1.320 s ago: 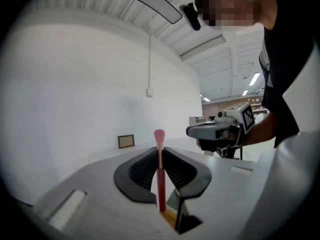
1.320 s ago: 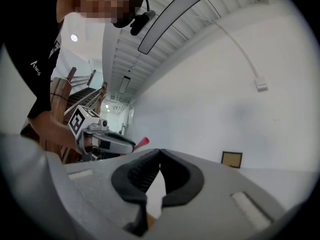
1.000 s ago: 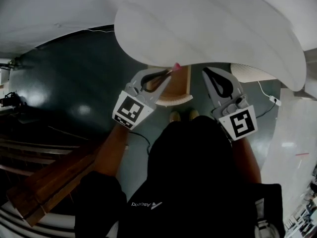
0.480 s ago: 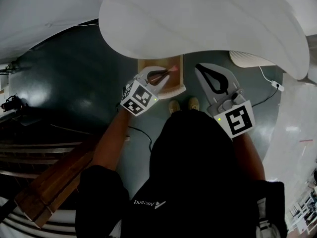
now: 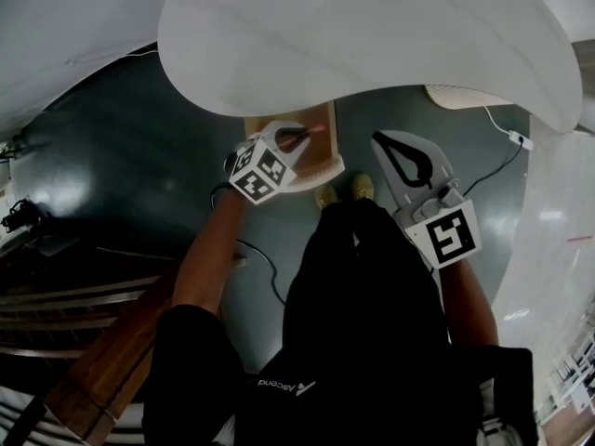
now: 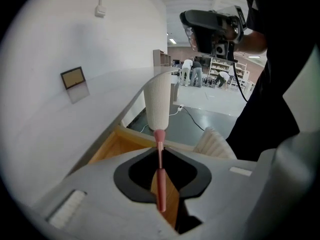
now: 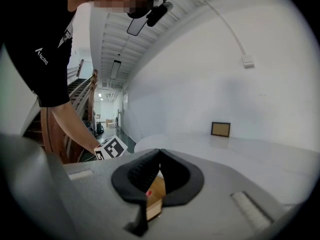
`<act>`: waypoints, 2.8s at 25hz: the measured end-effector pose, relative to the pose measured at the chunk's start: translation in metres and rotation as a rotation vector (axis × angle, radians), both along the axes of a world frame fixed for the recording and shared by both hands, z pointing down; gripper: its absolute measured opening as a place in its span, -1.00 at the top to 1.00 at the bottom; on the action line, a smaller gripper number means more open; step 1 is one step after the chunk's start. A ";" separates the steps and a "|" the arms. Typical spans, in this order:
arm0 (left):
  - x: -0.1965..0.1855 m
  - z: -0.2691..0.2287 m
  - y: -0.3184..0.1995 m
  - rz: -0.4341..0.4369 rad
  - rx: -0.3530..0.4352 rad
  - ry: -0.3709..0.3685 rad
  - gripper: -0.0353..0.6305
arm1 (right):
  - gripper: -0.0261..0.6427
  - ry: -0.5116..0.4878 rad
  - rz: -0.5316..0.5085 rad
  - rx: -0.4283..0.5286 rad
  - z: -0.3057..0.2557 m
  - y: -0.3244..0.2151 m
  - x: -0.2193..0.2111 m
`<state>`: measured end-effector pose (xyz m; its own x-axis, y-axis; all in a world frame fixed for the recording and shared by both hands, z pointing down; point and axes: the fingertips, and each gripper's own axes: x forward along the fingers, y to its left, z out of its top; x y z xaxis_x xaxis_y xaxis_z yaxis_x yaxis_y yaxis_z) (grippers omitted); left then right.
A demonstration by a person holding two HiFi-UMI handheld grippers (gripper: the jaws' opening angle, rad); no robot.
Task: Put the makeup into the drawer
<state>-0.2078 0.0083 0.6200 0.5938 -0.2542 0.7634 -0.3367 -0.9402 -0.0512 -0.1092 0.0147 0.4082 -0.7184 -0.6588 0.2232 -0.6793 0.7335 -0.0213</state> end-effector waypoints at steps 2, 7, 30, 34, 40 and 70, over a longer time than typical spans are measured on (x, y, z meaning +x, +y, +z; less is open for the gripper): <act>-0.002 0.015 -0.004 0.009 -0.020 -0.023 0.73 | 0.91 0.009 0.012 -0.013 0.009 -0.001 0.003; -0.003 0.051 -0.012 0.016 -0.073 -0.074 0.73 | 0.91 0.019 0.040 -0.042 0.025 -0.005 0.006; -0.009 0.142 -0.022 0.063 -0.163 -0.275 0.73 | 0.91 0.078 0.097 -0.092 0.049 0.003 0.021; -0.008 0.145 -0.019 0.066 -0.174 -0.294 0.68 | 0.91 0.076 0.100 -0.088 0.048 0.004 0.022; -0.005 0.126 -0.018 0.079 -0.142 -0.288 0.66 | 0.91 0.062 0.094 -0.076 0.042 0.008 0.018; 0.082 -0.272 0.020 -0.245 0.359 0.609 0.86 | 0.91 -0.137 0.046 0.103 -0.084 0.023 0.029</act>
<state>-0.1261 0.0280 0.3481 0.7792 -0.6053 0.1627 -0.6014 -0.7951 -0.0784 -0.0805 0.0373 0.3237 -0.7061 -0.7060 0.0552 -0.7081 0.7049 -0.0421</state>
